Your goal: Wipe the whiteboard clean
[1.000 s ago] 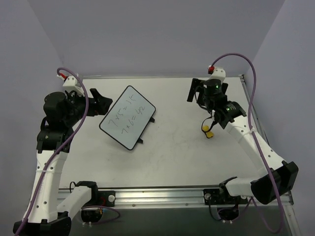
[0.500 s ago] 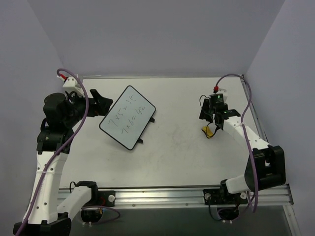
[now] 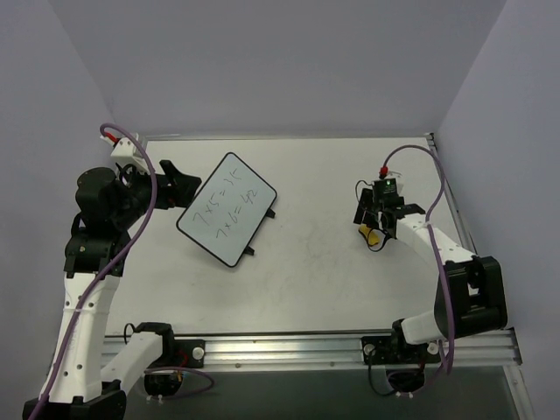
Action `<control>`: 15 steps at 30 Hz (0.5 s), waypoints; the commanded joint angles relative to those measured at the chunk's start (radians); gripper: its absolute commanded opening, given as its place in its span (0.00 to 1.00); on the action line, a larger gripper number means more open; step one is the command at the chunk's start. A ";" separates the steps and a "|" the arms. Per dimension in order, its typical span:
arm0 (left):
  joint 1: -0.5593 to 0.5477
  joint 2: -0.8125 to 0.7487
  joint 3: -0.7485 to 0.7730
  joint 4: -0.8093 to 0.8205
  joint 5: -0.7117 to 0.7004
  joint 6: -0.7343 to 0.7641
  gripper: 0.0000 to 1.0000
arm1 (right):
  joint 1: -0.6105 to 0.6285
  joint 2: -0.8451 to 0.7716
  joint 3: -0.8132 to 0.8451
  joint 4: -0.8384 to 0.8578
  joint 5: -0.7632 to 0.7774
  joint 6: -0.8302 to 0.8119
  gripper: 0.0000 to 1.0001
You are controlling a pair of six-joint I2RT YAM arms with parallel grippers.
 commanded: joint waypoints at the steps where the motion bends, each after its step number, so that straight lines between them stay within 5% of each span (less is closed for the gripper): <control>1: -0.008 -0.014 0.002 0.053 0.010 -0.006 0.94 | -0.023 0.011 -0.018 -0.015 0.035 -0.014 0.60; 15: -0.020 -0.005 0.004 0.052 -0.001 0.000 0.94 | -0.030 0.093 0.048 -0.135 0.017 -0.034 0.59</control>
